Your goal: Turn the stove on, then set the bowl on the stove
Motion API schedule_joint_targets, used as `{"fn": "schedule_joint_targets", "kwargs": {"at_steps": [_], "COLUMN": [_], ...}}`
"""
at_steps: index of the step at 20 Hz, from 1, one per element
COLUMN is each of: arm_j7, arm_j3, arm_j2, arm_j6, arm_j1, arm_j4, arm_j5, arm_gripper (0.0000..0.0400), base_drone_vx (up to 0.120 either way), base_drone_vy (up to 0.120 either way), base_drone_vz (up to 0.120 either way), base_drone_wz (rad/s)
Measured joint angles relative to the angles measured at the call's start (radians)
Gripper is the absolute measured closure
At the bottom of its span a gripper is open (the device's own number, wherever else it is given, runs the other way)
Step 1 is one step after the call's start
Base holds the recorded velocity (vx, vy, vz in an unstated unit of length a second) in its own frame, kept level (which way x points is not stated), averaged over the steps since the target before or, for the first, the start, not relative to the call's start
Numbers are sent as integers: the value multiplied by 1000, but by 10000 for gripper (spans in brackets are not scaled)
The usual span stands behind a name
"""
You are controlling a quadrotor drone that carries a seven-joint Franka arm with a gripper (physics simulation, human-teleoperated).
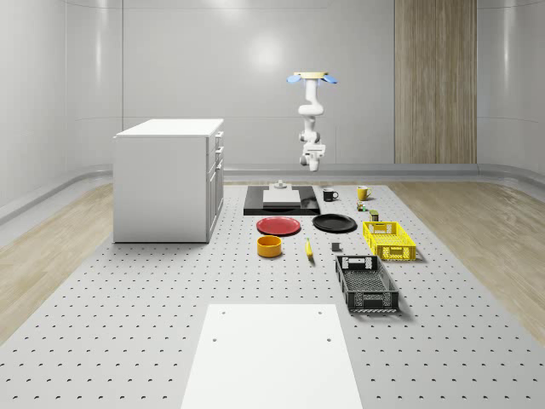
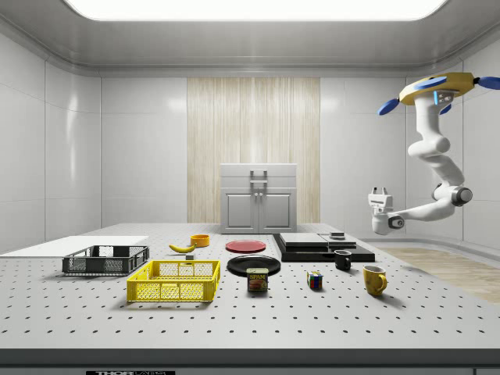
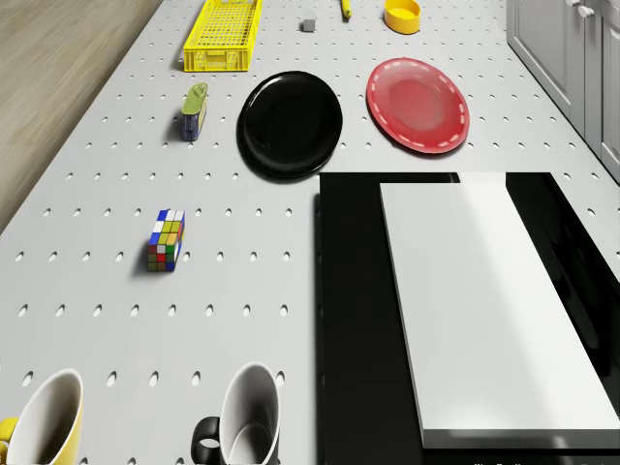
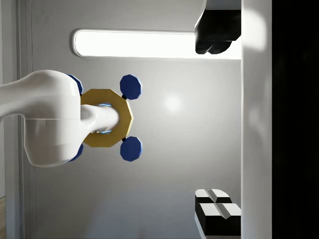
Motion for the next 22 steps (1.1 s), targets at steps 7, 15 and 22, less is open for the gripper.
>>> {"fn": "schedule_joint_targets", "kwargs": {"at_steps": [7,15,22], "arm_j7": [3,18,66], "arm_j3": [19,98,320], "arm_j2": [-4,-10,-30], "arm_j6": [5,13,28], "arm_j1": [-6,-30,-102], "arm_j4": [-4,-16,-93], "arm_j5": [-27,-138,-457], "arm_gripper": [0,0,0], "base_drone_vx": [63,15,120], "base_drone_vy": [-120,-120,-120], "base_drone_vz": [0,0,0], "base_drone_wz": [0,0,0]}}
